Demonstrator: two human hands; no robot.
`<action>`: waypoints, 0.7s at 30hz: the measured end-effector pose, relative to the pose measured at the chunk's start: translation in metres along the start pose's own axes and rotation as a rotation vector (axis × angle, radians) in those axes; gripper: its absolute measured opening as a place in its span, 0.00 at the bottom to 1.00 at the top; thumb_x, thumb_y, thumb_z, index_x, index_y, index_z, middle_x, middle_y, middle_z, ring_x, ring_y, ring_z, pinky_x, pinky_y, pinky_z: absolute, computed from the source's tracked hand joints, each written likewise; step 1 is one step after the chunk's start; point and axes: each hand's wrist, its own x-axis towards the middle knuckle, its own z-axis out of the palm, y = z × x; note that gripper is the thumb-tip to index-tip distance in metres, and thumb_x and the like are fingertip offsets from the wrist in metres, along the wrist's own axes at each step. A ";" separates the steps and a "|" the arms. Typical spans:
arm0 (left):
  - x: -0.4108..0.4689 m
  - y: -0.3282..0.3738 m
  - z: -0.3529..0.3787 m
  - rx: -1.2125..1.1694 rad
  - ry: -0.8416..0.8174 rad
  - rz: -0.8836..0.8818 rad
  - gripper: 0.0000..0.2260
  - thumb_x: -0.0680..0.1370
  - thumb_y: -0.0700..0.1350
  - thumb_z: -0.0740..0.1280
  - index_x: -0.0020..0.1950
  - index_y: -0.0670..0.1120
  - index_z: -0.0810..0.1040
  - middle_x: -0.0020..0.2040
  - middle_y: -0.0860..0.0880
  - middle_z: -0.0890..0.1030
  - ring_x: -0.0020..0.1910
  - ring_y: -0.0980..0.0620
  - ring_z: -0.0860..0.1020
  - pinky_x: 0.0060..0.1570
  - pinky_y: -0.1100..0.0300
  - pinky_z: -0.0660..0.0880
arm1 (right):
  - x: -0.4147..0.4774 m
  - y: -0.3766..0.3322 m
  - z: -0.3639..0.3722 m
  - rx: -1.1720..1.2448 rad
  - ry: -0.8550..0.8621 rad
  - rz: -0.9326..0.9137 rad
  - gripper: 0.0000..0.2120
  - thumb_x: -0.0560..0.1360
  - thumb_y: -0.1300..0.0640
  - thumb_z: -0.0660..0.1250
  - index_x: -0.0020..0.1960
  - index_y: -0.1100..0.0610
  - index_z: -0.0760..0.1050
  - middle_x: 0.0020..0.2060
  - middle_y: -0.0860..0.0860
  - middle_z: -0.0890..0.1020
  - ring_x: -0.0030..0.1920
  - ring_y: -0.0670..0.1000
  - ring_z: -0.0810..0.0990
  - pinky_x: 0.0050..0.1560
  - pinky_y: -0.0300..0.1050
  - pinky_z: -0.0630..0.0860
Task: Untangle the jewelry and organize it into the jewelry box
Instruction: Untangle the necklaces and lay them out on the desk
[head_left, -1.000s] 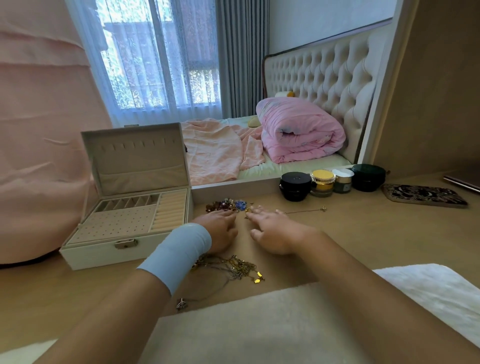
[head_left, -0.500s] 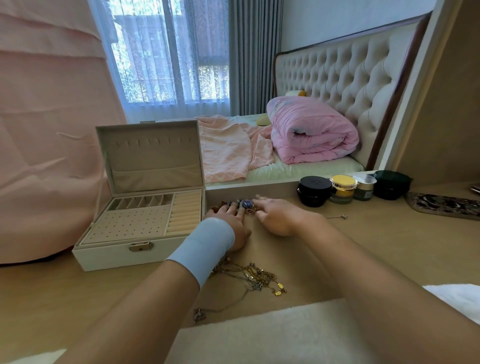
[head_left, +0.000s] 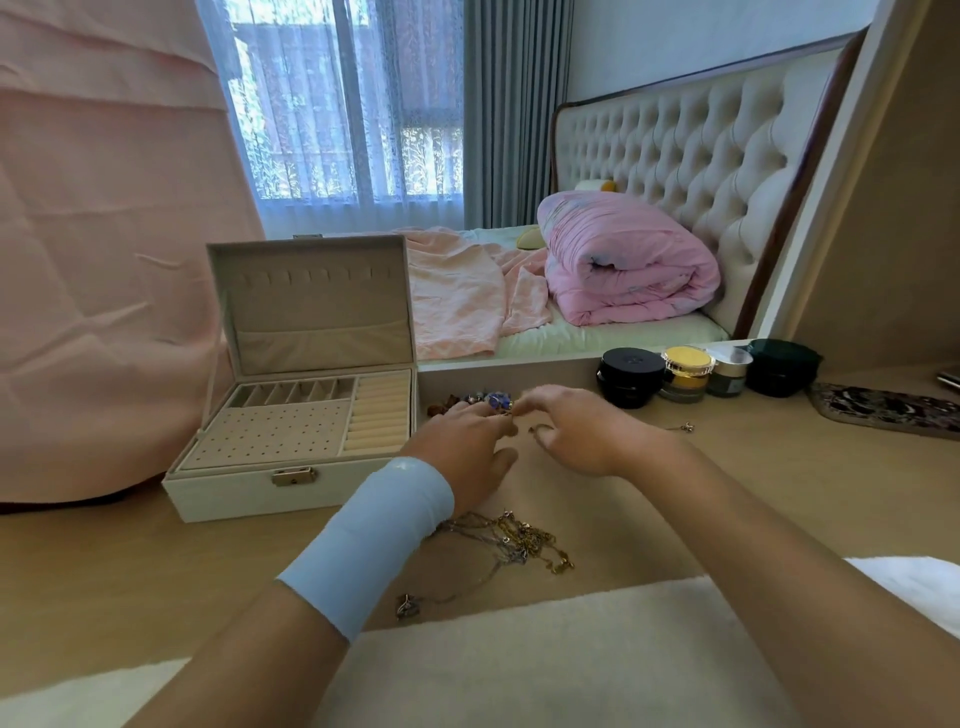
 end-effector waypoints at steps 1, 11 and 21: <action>-0.009 0.001 0.000 -0.046 0.031 0.023 0.14 0.82 0.53 0.59 0.66 0.55 0.76 0.64 0.54 0.74 0.65 0.51 0.70 0.62 0.54 0.70 | -0.011 0.000 -0.003 -0.002 -0.005 -0.018 0.15 0.81 0.59 0.62 0.66 0.49 0.77 0.65 0.47 0.77 0.65 0.48 0.75 0.68 0.44 0.71; -0.038 0.009 0.022 -0.118 -0.012 0.147 0.08 0.79 0.54 0.65 0.55 0.59 0.81 0.55 0.58 0.77 0.56 0.57 0.71 0.52 0.63 0.70 | -0.059 -0.002 0.009 0.027 -0.347 0.133 0.09 0.73 0.43 0.74 0.46 0.47 0.82 0.45 0.44 0.83 0.47 0.45 0.80 0.44 0.39 0.75; -0.038 -0.007 0.026 -0.185 0.022 0.098 0.08 0.80 0.53 0.64 0.57 0.59 0.80 0.53 0.58 0.76 0.54 0.58 0.71 0.54 0.60 0.74 | -0.054 0.006 0.001 0.027 -0.307 0.121 0.05 0.76 0.50 0.73 0.51 0.48 0.83 0.48 0.44 0.84 0.49 0.44 0.81 0.52 0.41 0.80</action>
